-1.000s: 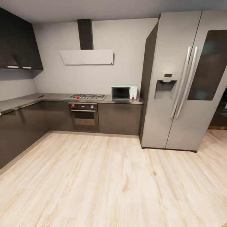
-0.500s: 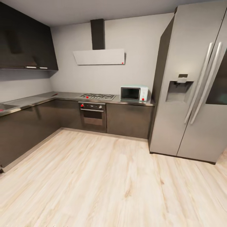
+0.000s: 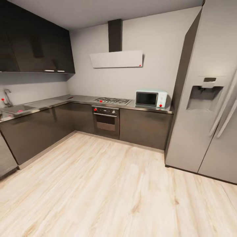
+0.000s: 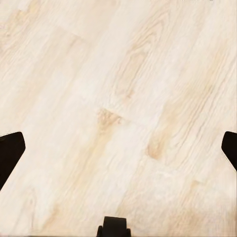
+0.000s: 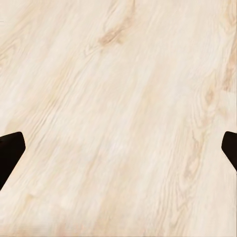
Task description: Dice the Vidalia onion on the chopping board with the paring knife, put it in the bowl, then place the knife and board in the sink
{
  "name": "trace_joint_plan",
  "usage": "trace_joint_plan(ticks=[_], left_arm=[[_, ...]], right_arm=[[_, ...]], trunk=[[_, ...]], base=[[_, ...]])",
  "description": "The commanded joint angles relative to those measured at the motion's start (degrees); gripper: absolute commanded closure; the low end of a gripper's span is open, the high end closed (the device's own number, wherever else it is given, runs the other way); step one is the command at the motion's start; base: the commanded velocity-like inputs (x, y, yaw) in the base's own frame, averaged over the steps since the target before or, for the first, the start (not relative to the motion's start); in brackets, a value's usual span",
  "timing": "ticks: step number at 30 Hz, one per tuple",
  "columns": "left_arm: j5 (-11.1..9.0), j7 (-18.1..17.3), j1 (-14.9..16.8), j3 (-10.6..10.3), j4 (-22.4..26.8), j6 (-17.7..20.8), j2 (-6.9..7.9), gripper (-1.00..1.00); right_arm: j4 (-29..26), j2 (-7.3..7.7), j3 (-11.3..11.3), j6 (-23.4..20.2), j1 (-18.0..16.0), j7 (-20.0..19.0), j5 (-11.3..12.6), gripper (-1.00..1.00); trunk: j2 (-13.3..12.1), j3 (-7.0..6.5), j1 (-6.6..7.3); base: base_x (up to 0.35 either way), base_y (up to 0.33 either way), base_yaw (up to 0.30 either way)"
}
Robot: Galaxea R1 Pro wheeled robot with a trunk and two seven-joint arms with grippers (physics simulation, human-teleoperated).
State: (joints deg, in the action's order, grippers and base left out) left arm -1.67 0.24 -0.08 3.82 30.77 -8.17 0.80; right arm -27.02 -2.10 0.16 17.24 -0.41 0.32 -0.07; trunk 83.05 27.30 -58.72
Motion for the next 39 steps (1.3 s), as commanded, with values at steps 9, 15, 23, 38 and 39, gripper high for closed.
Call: trace_joint_plan(ticks=[9,15,23,38,39], left_arm=[[-0.17,0.02,-0.01,0.04,0.04,-0.09,-0.01,-1.0],[-0.17,0.02,-0.01,0.04,0.07,-0.08,-0.01,-1.0],[-0.17,0.02,-0.01,0.11,0.07,-0.09,0.07,-1.0],[-0.17,0.02,-0.01,0.2,0.08,-0.09,0.17,-1.0],[-0.17,0.02,-0.01,0.2,0.08,-0.09,0.17,-1.0]], right_arm=[[0.21,-0.01,0.02,0.85,-0.03,0.03,-0.02,-1.0],[0.22,-0.01,0.02,0.87,-0.03,0.03,-0.02,-1.0],[0.21,-0.08,0.02,0.87,-0.03,0.03,-0.02,-1.0],[0.3,-0.1,-0.05,0.89,-0.03,0.03,-0.02,-1.0],[0.3,-0.1,-0.05,0.88,-0.03,0.03,-0.02,-1.0]], trunk=[[0.03,0.05,-0.01],[0.03,0.05,-0.01],[0.03,0.05,-0.01],[0.03,0.05,-0.01],[0.03,0.05,-0.01]], base=[[0.106,-0.295,0.272],[0.094,-0.297,0.272],[0.049,-0.301,0.272],[0.075,-0.213,0.272],[0.204,-0.02,0.272]])
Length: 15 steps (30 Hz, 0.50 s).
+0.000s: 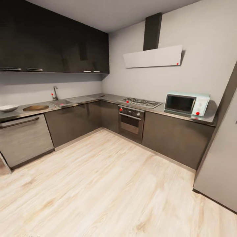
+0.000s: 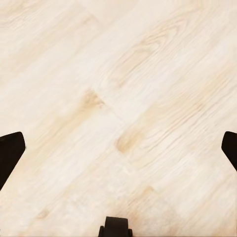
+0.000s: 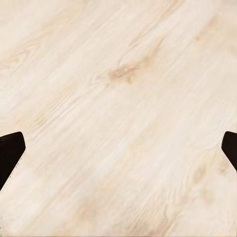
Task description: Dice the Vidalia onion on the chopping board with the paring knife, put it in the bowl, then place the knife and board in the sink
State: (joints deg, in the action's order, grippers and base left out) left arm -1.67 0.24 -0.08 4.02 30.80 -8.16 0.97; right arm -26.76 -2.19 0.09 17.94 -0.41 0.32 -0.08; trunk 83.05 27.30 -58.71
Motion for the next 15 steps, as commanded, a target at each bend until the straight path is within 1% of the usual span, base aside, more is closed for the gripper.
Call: trace_joint_plan(ticks=[1,15], left_arm=[[-0.17,0.02,-0.01,0.01,0.05,-0.08,0.01,-1.0],[-0.17,0.02,-0.01,0.02,0.05,-0.07,0.04,-1.0]], right_arm=[[0.04,-0.01,0.0,0.2,-0.03,0.03,-0.01,-1.0],[0.04,-0.04,-0.01,0.25,-0.03,0.03,-0.01,-1.0]], trunk=[[0.02,0.05,-0.02],[0.02,0.05,-0.02]], base=[[0.21,-0.013,0.273],[0.226,-0.002,0.273]])
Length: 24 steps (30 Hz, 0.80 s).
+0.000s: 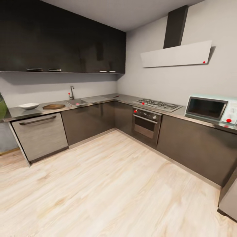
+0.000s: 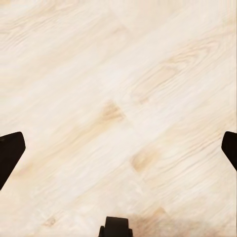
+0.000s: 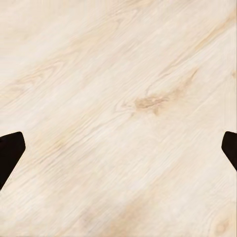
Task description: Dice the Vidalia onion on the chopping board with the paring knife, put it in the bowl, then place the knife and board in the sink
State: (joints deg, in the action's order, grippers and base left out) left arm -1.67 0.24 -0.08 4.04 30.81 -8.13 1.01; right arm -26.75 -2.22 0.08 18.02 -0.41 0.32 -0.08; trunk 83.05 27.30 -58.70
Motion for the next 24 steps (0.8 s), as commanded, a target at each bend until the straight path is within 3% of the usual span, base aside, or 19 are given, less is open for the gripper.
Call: trace_joint_plan(ticks=[1,10,24], left_arm=[[-0.17,0.02,-0.01,0.0,0.01,-0.11,-0.03,-1.0],[-0.17,0.02,-0.01,0.0,-0.26,-0.13,-0.04,-1.0],[-0.17,0.02,-0.01,0.0,-0.43,-0.13,-0.04,-1.0]], right_arm=[[0.04,0.0,0.01,0.18,-0.03,0.03,-0.01,-1.0],[0.04,-0.04,0.01,0.18,-0.03,0.03,-0.01,-1.0],[0.55,-0.06,0.01,0.18,-0.03,0.03,-0.01,-1.0]], trunk=[[0.02,0.05,-0.03],[0.02,0.05,-0.03],[0.02,0.05,-0.03]], base=[[0.229,0.0,0.273],[0.229,-0.03,0.273],[0.222,-0.135,0.274]])
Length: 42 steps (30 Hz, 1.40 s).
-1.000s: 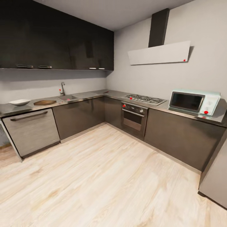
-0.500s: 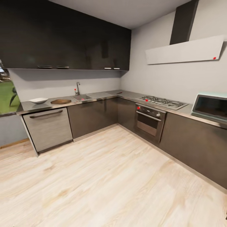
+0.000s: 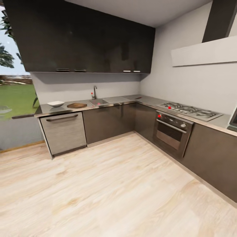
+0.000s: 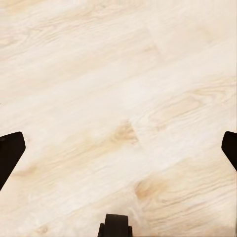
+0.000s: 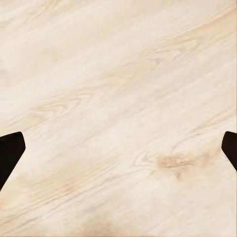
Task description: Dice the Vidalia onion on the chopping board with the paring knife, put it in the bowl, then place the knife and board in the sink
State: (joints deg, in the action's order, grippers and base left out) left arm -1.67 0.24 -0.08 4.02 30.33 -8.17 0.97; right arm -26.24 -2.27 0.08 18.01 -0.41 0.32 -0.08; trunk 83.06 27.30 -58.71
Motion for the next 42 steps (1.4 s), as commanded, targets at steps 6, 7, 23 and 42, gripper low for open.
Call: trace_joint_plan(ticks=[6,7,23,42], left_arm=[[-0.17,0.02,-0.01,0.02,0.08,-0.09,-0.01,-1.0],[-0.17,0.02,-0.01,0.02,0.06,-0.09,-0.01,-1.0],[-0.17,0.02,-0.01,0.02,0.0,-0.09,-0.01,-1.0],[-0.17,0.02,-0.01,0.02,0.0,-0.09,-0.01,-1.0]], right_arm=[[0.05,-0.01,0.01,0.18,-0.03,0.03,-0.01,-1.0],[0.05,-0.01,0.01,0.18,-0.03,0.03,-0.01,-1.0],[0.05,-0.01,0.01,0.18,-0.03,0.03,-0.01,-1.0],[0.05,-0.02,0.01,0.18,-0.03,0.36,-0.01,-1.0]], trunk=[[0.02,0.05,-0.02],[0.02,0.05,-0.02],[0.02,0.05,-0.02],[0.02,0.05,-0.02]], base=[[0.21,-0.177,0.274],[0.209,-0.179,0.274],[0.208,-0.185,0.274],[0.207,-0.189,0.274]])
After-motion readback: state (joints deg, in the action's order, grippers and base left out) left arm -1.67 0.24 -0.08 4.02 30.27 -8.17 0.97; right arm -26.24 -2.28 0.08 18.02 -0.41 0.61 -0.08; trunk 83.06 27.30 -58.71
